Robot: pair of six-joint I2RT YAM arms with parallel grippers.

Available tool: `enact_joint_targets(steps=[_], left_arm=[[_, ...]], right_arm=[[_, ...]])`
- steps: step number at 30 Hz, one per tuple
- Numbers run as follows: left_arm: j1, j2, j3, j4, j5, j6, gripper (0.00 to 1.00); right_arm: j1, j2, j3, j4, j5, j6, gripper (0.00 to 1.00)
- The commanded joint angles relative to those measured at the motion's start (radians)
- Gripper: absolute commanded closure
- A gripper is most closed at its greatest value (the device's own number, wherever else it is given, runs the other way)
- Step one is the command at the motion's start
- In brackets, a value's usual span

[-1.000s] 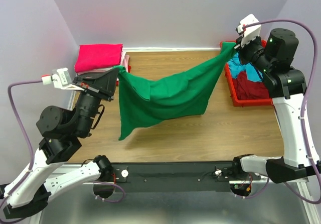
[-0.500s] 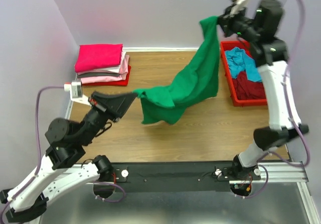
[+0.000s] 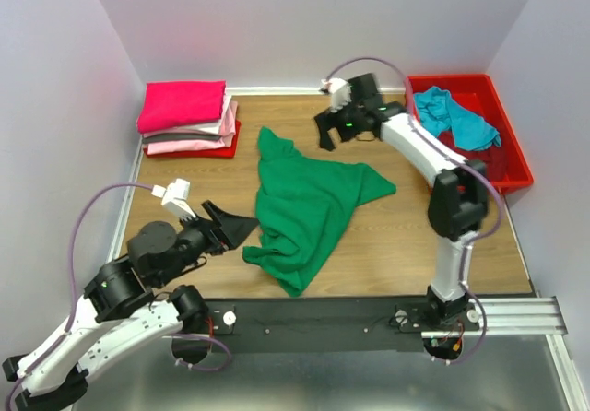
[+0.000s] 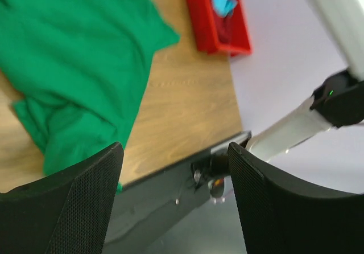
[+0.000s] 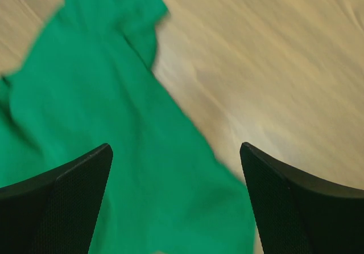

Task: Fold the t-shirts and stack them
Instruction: Flatten the tshirt out

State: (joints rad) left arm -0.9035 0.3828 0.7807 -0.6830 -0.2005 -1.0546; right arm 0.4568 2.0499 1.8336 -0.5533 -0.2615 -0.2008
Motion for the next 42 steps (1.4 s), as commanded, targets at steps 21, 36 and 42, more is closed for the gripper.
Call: enact_joint_targets(steps=[21, 36, 42], left_arm=[[0.521, 0.983, 0.143, 0.709, 0.337, 0.722, 0.21], [0.617, 1.662, 0.696, 0.453, 0.294, 0.814, 0.39], [0.617, 1.723, 0.752, 0.409, 0.274, 0.826, 0.39]], right_arm=[[-0.319, -0.221, -0.537, 0.015, 0.002, -0.152, 0.18], [-0.333, -0.165, -0.53, 0.015, -0.036, -0.137, 0.27], [-0.331, -0.131, -0.531, 0.015, -0.051, -0.127, 0.36]])
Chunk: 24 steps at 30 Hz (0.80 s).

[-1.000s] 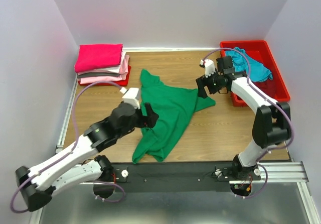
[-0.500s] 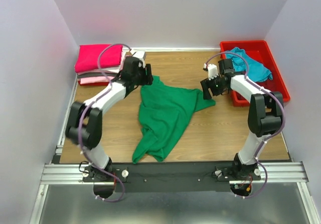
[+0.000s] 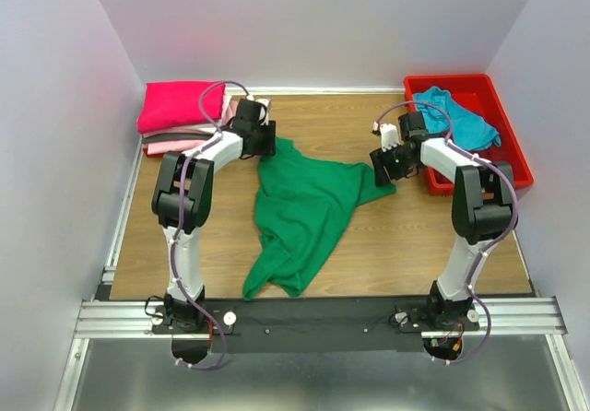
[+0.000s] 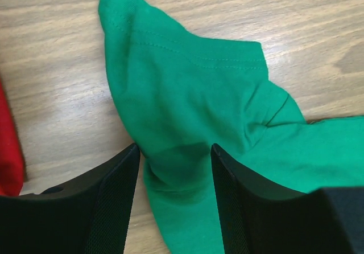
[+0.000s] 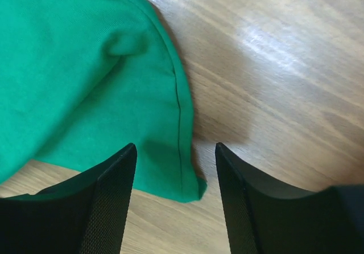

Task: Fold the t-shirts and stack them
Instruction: Flatten the tshirt out

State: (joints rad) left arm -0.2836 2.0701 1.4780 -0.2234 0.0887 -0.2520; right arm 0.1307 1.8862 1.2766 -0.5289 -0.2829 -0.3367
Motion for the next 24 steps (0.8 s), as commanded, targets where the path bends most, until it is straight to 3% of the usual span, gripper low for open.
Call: enact_joint_targets(steps=[1, 4, 8, 11, 12, 13, 17, 23, 24], left_arm=[[-0.002, 0.045, 0.06, -0.06, -0.017, 0.028, 0.39], [-0.003, 0.074, 0.087, -0.088, -0.07, 0.03, 0.39], [-0.002, 0.073, 0.094, -0.102, -0.129, 0.03, 0.39], [-0.002, 0.068, 0.094, -0.102, -0.161, 0.033, 0.4], [-0.003, 0.076, 0.096, -0.103, -0.164, 0.039, 0.43], [-0.003, 0.081, 0.1, -0.105, -0.153, 0.043, 0.53], [-0.003, 0.058, 0.082, -0.074, -0.093, 0.051, 1.0], [-0.002, -0.181, 0.008, 0.01, -0.078, 0.053, 1.0], [0.0, -0.277, -0.005, 0.025, -0.079, 0.053, 1.0]], right_arm=[[-0.005, 0.033, 0.024, -0.01, -0.03, 0.01, 0.38], [-0.006, 0.034, 0.02, -0.011, -0.035, 0.011, 0.47], [-0.006, 0.03, 0.013, -0.011, -0.042, 0.01, 0.71], [-0.006, 0.024, 0.012, -0.014, -0.038, 0.007, 0.84], [-0.006, 0.019, 0.013, -0.014, -0.039, 0.005, 0.87], [-0.005, 0.013, 0.015, -0.016, -0.044, 0.002, 0.93], [-0.005, -0.056, 0.026, -0.02, -0.027, -0.024, 1.0], [-0.006, -0.245, 0.105, -0.061, 0.02, -0.094, 0.99], [-0.005, -0.298, 0.145, -0.071, 0.024, -0.116, 1.0]])
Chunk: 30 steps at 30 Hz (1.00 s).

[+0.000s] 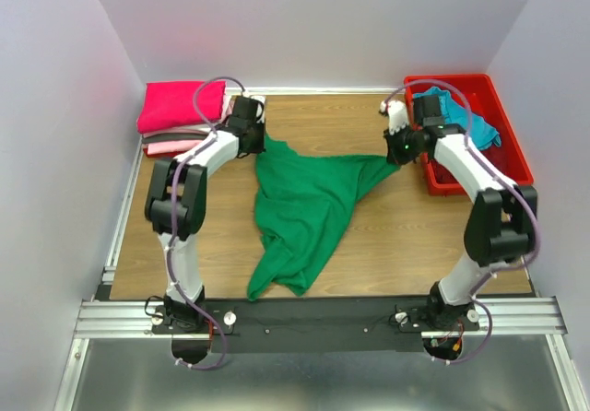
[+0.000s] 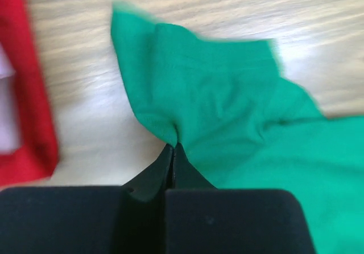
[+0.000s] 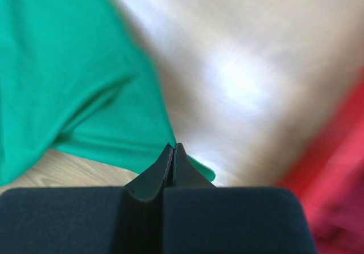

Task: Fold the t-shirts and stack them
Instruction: Flatten the tshirt out

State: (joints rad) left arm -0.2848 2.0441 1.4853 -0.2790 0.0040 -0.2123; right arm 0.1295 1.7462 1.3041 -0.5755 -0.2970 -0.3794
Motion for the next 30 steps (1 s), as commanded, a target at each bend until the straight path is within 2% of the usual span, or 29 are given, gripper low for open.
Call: enact_joint_targets(steps=[1, 3, 5, 6, 9, 12, 18, 23, 27, 30], left_arm=[[0.003, -0.303, -0.019, 0.092, 0.005, 0.013, 1.0], [0.003, -0.461, -0.033, 0.113, -0.022, 0.013, 1.0], [0.003, -0.563, -0.049, 0.152, -0.009, 0.016, 1.0], [0.001, -0.667, -0.071, 0.187, -0.009, 0.014, 1.0], [0.001, -0.859, -0.1, 0.254, 0.036, 0.005, 1.0], [-0.001, -0.994, -0.105, 0.27, 0.033, -0.009, 1.0], [-0.001, -1.179, -0.112, 0.305, 0.091, -0.045, 1.0], [0.001, -1.253, -0.086, 0.317, 0.158, -0.061, 1.0], [-0.001, -1.283, -0.083, 0.316, 0.153, -0.082, 1.0], [0.001, -1.283, -0.12, 0.322, 0.126, -0.087, 1.0]], right_arm=[[-0.005, -0.187, 0.118, -0.032, 0.042, -0.082, 0.99], [-0.005, -0.237, 0.184, -0.053, 0.056, -0.102, 1.0], [-0.004, -0.309, 0.248, -0.067, 0.071, -0.139, 0.99], [-0.005, -0.353, 0.268, -0.067, 0.076, -0.15, 1.0], [-0.005, -0.401, 0.37, -0.069, 0.105, -0.199, 1.0], [-0.005, -0.435, 0.493, -0.069, 0.122, -0.228, 1.0], [-0.005, -0.484, 0.655, -0.066, 0.128, -0.217, 1.0], [-0.005, -0.493, 0.777, -0.066, 0.147, -0.194, 1.0], [-0.004, -0.488, 0.787, -0.06, 0.168, -0.188, 1.0], [-0.005, -0.487, 0.703, -0.043, 0.188, -0.188, 0.99]])
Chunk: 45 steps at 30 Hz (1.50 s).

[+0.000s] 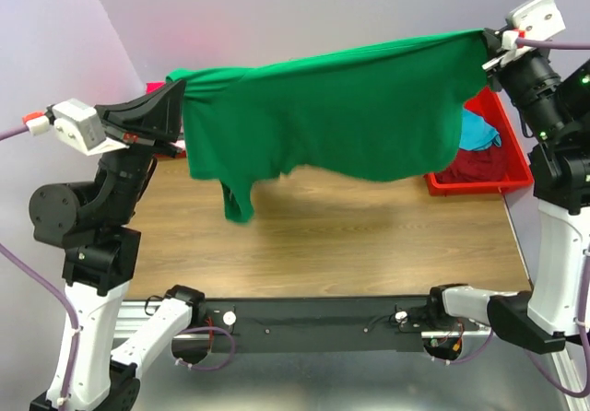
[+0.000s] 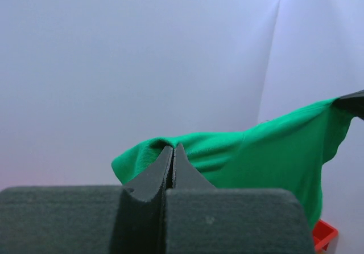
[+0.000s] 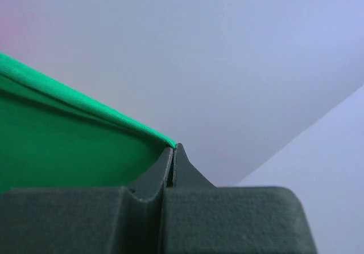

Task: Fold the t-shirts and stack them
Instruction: Flatten the tshirt out

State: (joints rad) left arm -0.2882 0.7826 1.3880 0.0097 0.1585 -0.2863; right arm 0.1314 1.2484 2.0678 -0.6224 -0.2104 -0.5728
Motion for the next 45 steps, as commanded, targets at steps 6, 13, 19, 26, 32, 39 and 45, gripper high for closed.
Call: enact_joint_targets(steps=[6, 13, 19, 26, 32, 39, 45], left_arm=[[0.003, 0.019, -0.269, 0.137, -0.086, -0.056, 1.0], [0.004, 0.407, -0.474, 0.324, -0.1, -0.126, 1.0], [0.009, 1.015, 0.098, 0.053, -0.207, -0.06, 0.68], [0.006, 1.18, 0.563, -0.254, -0.289, -0.008, 0.24], [0.007, 0.85, 0.171, -0.248, -0.16, -0.009, 0.26], [-0.017, 0.314, -0.619, -0.223, 0.021, -0.352, 0.28], [-0.074, 0.159, -0.778, -0.433, -0.127, -0.517, 0.29]], right_arm=[[-0.007, 0.034, -0.308, 0.069, 0.12, 0.011, 1.0], [-0.007, 0.227, -0.511, 0.183, 0.086, 0.056, 0.99], [-0.001, 0.616, -0.392, 0.325, 0.167, 0.256, 0.72], [-0.006, 0.64, -0.31, 0.302, 0.266, 0.281, 0.05], [-0.015, 0.309, -0.717, 0.167, -0.076, 0.148, 0.01], [-0.027, 0.004, -1.126, -0.006, 0.012, 0.074, 0.03], [-0.114, -0.02, -1.207, -0.057, 0.092, 0.083, 0.12]])
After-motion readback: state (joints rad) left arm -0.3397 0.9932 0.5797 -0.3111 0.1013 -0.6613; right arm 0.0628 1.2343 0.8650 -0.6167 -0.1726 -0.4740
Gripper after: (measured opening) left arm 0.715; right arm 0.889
